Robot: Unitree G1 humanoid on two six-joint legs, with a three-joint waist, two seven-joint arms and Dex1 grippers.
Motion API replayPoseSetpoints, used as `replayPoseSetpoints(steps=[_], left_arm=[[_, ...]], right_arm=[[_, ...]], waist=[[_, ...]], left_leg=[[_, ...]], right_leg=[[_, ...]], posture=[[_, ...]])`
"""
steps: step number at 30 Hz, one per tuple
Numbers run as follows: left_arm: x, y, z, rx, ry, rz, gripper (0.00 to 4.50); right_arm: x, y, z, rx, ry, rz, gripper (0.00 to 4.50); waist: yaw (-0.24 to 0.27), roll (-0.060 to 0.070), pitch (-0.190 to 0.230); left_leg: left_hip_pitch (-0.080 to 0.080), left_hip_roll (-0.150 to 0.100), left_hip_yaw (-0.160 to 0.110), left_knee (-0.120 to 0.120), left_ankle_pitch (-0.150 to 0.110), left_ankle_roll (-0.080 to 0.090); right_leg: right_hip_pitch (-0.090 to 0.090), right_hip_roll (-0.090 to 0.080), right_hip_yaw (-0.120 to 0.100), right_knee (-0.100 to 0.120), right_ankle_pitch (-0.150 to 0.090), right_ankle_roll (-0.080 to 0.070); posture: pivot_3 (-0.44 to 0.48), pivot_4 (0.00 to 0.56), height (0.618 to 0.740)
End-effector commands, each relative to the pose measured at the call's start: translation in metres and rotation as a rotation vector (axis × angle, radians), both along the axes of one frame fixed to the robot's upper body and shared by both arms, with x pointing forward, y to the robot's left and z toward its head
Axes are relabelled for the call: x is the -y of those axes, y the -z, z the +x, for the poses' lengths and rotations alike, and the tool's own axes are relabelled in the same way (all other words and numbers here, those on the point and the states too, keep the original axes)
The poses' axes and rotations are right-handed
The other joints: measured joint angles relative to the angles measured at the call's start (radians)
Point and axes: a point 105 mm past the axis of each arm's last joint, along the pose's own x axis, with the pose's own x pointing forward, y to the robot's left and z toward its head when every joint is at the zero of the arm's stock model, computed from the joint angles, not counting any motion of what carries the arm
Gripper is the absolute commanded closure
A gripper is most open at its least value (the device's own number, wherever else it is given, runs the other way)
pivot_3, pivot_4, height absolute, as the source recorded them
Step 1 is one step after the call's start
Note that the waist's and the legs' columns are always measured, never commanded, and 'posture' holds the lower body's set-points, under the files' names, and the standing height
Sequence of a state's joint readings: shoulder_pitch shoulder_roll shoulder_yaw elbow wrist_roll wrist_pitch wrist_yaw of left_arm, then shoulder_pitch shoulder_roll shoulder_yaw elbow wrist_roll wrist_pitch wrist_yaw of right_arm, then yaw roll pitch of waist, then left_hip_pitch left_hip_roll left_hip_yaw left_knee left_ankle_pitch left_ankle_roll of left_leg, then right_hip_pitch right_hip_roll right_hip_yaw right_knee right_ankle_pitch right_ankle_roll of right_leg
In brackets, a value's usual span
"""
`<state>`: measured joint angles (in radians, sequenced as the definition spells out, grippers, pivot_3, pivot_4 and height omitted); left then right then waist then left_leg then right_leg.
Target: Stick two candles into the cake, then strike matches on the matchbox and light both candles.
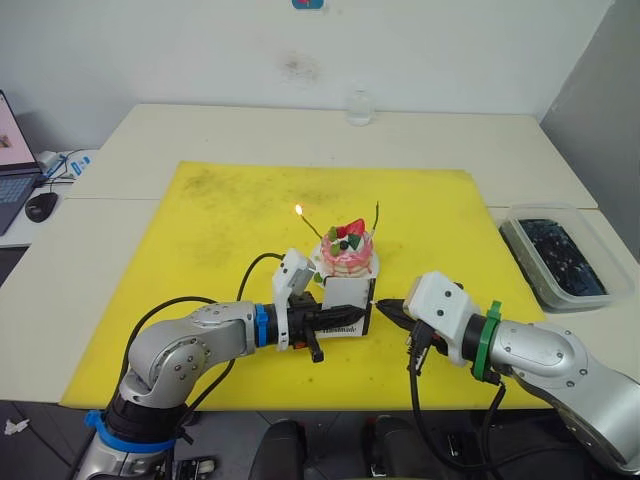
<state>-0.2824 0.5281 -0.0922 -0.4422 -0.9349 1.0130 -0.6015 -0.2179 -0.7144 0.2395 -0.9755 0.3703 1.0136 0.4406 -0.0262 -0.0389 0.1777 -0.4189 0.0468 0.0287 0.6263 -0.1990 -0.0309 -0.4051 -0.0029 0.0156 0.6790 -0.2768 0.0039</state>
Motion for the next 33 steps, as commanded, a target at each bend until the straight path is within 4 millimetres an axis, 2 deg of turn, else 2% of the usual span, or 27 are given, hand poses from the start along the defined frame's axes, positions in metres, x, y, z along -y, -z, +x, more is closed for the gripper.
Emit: replayPoseSetpoints(steps=[1, 6, 10, 12, 14, 16, 19, 24, 28, 33], left_arm=[[0.009, -0.012, -0.014, 0.054, 0.087, -0.035, 4.50], [0.012, -0.008, -0.018, 0.038, 0.120, -0.039, 4.50], [0.015, -0.005, -0.027, -0.004, 0.177, -0.052, 4.50], [0.015, -0.006, -0.033, -0.013, 0.194, -0.052, 4.50], [0.010, -0.007, -0.034, -0.013, 0.184, -0.040, 4.50], [0.004, -0.006, -0.033, -0.014, 0.159, -0.024, 4.50], [-0.004, -0.006, -0.029, -0.017, 0.119, -0.011, 4.50], [-0.008, -0.008, -0.025, -0.021, 0.087, -0.006, 4.50], [-0.007, -0.008, -0.024, -0.021, 0.084, -0.003, 4.50], [-0.004, -0.009, -0.023, -0.018, 0.082, -0.008, 4.50]], right_arm=[[-0.003, -0.004, 0.002, 0.032, -0.007, -0.002, 4.47], [-0.005, -0.005, 0.003, 0.037, -0.019, 0.001, 4.47], [-0.005, -0.016, 0.013, 0.104, 0.028, 0.044, 4.47], [0.006, -0.032, 0.026, 0.195, 0.121, 0.078, 4.47], [0.024, -0.045, 0.034, 0.257, 0.211, 0.083, 4.47], [0.039, -0.051, 0.035, 0.284, 0.263, 0.081, 4.47], [0.045, -0.056, 0.031, 0.292, 0.276, 0.081, 4.47], [0.037, -0.067, 0.034, 0.334, 0.249, 0.101, 4.47], [0.016, -0.078, 0.051, 0.391, 0.197, 0.097, 4.47], [0.006, -0.083, 0.073, 0.437, 0.192, 0.078, 4.47]], waist=[[0.000, 0.000, 0.000], [0.000, 0.000, 0.000], [0.000, 0.000, 0.000], [-0.001, 0.000, 0.000], [-0.001, 0.000, 0.000], [0.000, 0.000, 0.000], [0.002, 0.000, 0.000], [-0.002, 0.000, 0.000], [-0.007, 0.000, 0.000], [0.000, 0.000, 0.000]], left_leg=[[0.000, 0.000, 0.000, 0.000, 0.000, 0.000], [0.000, 0.000, 0.000, 0.000, 0.000, 0.000], [0.000, 0.000, 0.000, 0.000, 0.000, 0.000], [0.000, 0.000, 0.000, 0.000, 0.000, 0.000], [0.000, 0.000, 0.001, 0.000, 0.000, 0.000], [-0.001, 0.000, 0.001, 0.000, 0.000, 0.000], [-0.001, 0.000, 0.000, 0.000, 0.000, 0.000], [0.000, 0.000, 0.000, 0.000, 0.000, 0.000], [0.001, 0.000, 0.001, 0.001, 0.000, 0.000], [-0.001, 0.000, 0.000, 0.000, 0.000, 0.000]], right_leg=[[0.000, 0.000, 0.000, 0.000, 0.000, 0.000], [0.000, 0.000, 0.000, 0.000, 0.000, 0.000], [0.000, 0.000, 0.000, 0.000, 0.000, 0.000], [0.000, 0.000, 0.000, 0.000, 0.000, 0.000], [0.000, 0.000, 0.001, 0.000, 0.000, 0.000], [0.000, 0.000, 0.001, 0.000, 0.000, 0.000], [0.000, 0.000, -0.001, 0.000, 0.000, 0.000], [0.000, 0.000, 0.000, 0.000, 0.000, 0.000], [0.000, 0.000, 0.001, 0.001, 0.001, 0.001], [-0.001, 0.001, 0.000, 0.000, 0.000, 0.000]], posture=[[0.000, 0.150, 0.740], [0.000, 0.150, 0.740], [0.000, 0.150, 0.740], [0.000, 0.150, 0.740], [0.000, 0.150, 0.740], [0.000, 0.150, 0.740], [0.000, 0.150, 0.740], [0.000, 0.150, 0.740], [0.000, 0.150, 0.740], [0.000, 0.150, 0.740]])
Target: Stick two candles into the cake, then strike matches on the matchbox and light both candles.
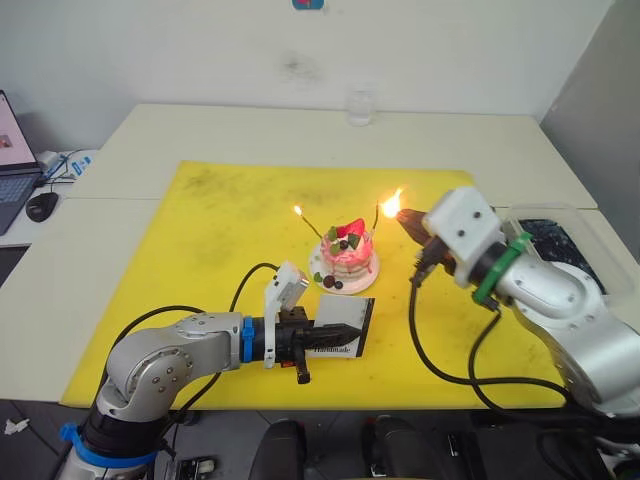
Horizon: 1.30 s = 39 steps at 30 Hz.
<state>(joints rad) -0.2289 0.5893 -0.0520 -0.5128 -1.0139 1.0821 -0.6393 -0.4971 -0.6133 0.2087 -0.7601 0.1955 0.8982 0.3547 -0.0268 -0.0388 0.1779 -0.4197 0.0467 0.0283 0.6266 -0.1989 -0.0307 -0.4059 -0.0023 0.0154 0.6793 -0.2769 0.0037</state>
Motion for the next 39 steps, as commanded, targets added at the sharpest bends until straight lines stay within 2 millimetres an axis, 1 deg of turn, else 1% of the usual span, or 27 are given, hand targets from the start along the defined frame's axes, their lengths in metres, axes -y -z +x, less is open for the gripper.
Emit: replayPoseSetpoints(steps=[1, 8, 21, 25, 39], left_arm=[[0.004, -0.009, -0.001, 0.035, 0.013, -0.021, 4.50], [0.003, -0.006, -0.003, 0.032, 0.006, -0.022, 4.50], [0.005, -0.003, -0.004, 0.029, 0.012, -0.026, 4.50], [0.005, -0.003, -0.004, 0.030, 0.017, -0.026, 4.50], [0.004, 0.001, -0.005, 0.027, 0.022, -0.022, 4.50]], right_arm=[[-0.001, -0.012, 0.010, 0.087, 0.014, -0.011, 4.47], [0.001, -0.009, 0.015, 0.110, 0.004, -0.030, 4.47], [-0.001, -0.001, 0.013, 0.105, -0.032, -0.046, 4.47], [-0.001, -0.003, 0.015, 0.118, -0.016, -0.045, 4.47], [-0.004, -0.005, 0.016, 0.129, -0.023, -0.040, 4.47]], waist=[[0.001, 0.000, 0.000], [0.000, 0.000, 0.000], [0.000, 0.000, 0.000], [0.000, 0.000, 0.000], [0.000, 0.000, 0.000]], left_leg=[[-0.001, 0.000, 0.000, 0.000, 0.000, 0.000], [-0.003, 0.000, 0.000, 0.000, 0.000, 0.000], [-0.001, 0.000, 0.000, 0.001, 0.000, 0.000], [-0.001, 0.000, 0.000, 0.001, 0.000, 0.000], [-0.001, 0.000, 0.000, 0.001, 0.000, 0.000]], right_leg=[[0.000, 0.000, 0.000, 0.000, 0.000, 0.000], [-0.001, 0.000, 0.000, -0.001, 0.000, 0.001], [-0.001, 0.000, 0.000, 0.001, 0.000, 0.001], [-0.001, 0.000, 0.000, 0.001, 0.000, 0.001], [-0.001, 0.000, 0.000, 0.001, 0.000, 0.001]], posture=[[0.000, 0.150, 0.740], [0.000, 0.150, 0.740], [0.000, 0.150, 0.740], [0.000, 0.150, 0.740], [0.000, 0.150, 0.740]])
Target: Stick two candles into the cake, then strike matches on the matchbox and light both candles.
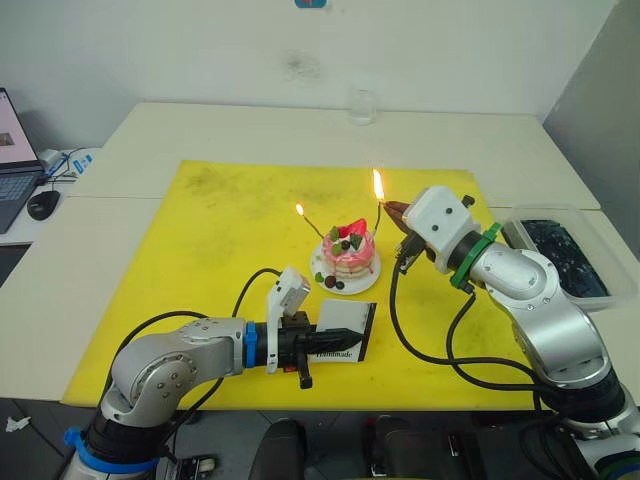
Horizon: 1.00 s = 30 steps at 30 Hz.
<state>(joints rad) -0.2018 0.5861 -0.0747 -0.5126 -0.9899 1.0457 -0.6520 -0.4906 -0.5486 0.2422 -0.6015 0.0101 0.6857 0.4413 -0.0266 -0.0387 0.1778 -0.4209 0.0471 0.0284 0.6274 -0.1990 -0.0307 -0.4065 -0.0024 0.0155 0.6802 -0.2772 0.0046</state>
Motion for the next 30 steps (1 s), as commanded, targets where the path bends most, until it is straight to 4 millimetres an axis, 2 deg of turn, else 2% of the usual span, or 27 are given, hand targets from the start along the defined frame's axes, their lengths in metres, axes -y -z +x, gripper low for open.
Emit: replayPoseSetpoints(steps=[1, 30], left_arm=[[0.0018, -0.0045, -0.0023, 0.029, 0.021, -0.016, 4.50], [0.0016, -0.0014, -0.0028, 0.028, 0.033, -0.014, 4.50]], right_arm=[[-0.0014, -0.0112, -0.0021, 0.052, -0.010, -0.001, 4.47], [0.0041, -0.0078, -0.0107, 0.045, 0.000, -0.023, 4.47]], waist=[[0.000, 0.000, 0.000], [0.000, 0.000, 0.000]], left_leg=[[0.000, 0.000, 0.000, 0.000, 0.000, 0.000], [0.000, 0.000, 0.000, 0.000, 0.000, 0.000]], right_leg=[[0.000, 0.000, 0.000, 0.000, 0.000, 0.000], [0.000, 0.000, 0.000, 0.000, 0.000, 0.000]], posture=[[0.000, 0.150, 0.740], [0.000, 0.150, 0.740]])
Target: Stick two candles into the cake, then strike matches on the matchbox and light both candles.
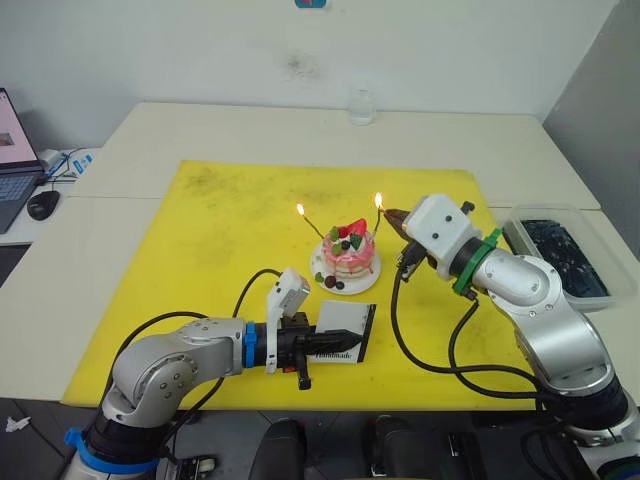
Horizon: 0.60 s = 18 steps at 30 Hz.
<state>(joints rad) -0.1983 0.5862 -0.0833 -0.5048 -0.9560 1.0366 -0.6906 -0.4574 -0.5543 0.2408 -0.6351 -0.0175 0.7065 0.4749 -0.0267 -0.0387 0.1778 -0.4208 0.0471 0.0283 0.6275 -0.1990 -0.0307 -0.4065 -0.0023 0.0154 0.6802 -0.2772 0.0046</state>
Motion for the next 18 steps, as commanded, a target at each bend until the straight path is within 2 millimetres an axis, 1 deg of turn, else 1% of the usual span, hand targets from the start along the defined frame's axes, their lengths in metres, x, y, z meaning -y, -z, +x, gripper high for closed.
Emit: replayPoseSetpoints(steps=[1, 18], left_arm=[[0.0020, -0.0039, -0.0021, 0.026, 0.018, -0.018, 4.50], [0.0014, -0.0013, -0.0031, 0.022, 0.019, -0.019, 4.50]], right_arm=[[0.0025, -0.0148, -0.0051, 0.068, 0.002, 0.005, 4.47], [0.0084, -0.0137, -0.0086, 0.061, 0.013, -0.004, 4.47]], waist=[[0.000, 0.000, 0.000], [0.000, 0.000, 0.000]], left_leg=[[0.000, 0.000, 0.000, 0.000, 0.000, 0.000], [0.000, 0.000, 0.000, 0.000, 0.000, 0.000]], right_leg=[[0.000, 0.000, 0.000, 0.000, 0.000, 0.000], [0.000, 0.000, 0.000, 0.000, 0.000, 0.000]], posture=[[0.000, 0.150, 0.740], [0.000, 0.150, 0.740]])
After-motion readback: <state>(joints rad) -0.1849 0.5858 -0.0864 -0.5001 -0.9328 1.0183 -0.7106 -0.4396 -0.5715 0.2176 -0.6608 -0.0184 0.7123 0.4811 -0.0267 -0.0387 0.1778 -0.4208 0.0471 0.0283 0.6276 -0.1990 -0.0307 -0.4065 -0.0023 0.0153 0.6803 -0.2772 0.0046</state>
